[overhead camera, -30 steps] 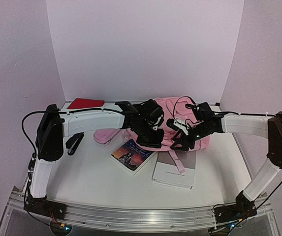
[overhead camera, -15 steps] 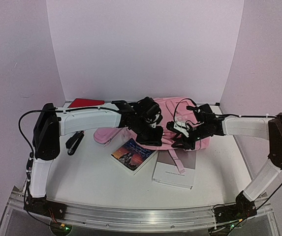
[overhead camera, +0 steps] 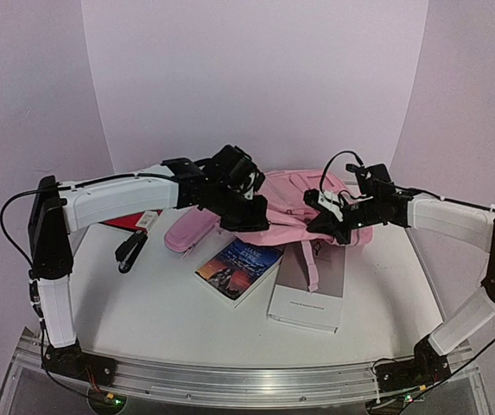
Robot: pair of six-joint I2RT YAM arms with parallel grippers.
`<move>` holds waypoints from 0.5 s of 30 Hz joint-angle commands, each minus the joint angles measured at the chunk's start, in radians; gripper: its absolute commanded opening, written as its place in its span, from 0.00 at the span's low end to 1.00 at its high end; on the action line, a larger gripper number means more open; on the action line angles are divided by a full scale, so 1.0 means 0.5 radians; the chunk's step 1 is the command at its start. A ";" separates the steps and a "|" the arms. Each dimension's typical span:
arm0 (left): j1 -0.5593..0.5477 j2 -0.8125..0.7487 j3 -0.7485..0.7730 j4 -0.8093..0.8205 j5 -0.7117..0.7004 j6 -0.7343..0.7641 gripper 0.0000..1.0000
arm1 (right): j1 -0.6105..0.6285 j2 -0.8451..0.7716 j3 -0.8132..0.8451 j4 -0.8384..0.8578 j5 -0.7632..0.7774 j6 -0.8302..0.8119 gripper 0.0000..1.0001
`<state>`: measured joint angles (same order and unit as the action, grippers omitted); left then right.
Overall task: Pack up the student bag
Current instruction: Unzip the student bag at the center of the board.
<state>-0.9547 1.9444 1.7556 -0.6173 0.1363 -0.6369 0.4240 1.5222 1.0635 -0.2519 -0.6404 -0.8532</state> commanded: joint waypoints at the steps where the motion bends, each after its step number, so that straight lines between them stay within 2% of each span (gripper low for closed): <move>1: 0.079 -0.349 -0.035 -0.245 -0.177 0.076 0.00 | -0.318 -0.137 0.180 0.012 -0.008 -0.146 0.00; 8: 0.078 -0.366 -0.054 -0.286 -0.082 0.061 0.00 | -0.704 -0.073 0.115 -0.033 -0.092 -0.614 0.00; 10: 0.068 -0.294 -0.013 -0.236 -0.003 0.056 0.00 | -0.728 -0.009 0.136 -0.053 -0.058 -0.633 0.09; 11: 0.058 -0.246 0.030 -0.218 0.034 0.061 0.00 | -0.727 0.007 0.162 -0.093 -0.072 -0.619 0.18; 13: 0.040 -0.134 0.159 -0.200 0.113 0.074 0.00 | -0.727 -0.007 0.216 -0.213 -0.161 -0.593 0.61; 14: 0.031 -0.085 0.222 -0.196 0.151 0.080 0.00 | -0.725 -0.036 0.235 -0.279 -0.205 -0.587 0.72; 15: 0.022 -0.027 0.279 -0.189 0.185 0.084 0.00 | -0.723 -0.068 0.246 -0.351 -0.253 -0.586 0.76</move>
<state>-0.9323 1.8627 1.7709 -0.7032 0.1536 -0.6164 0.0629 1.5210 1.1224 -0.3228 -0.7438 -1.1148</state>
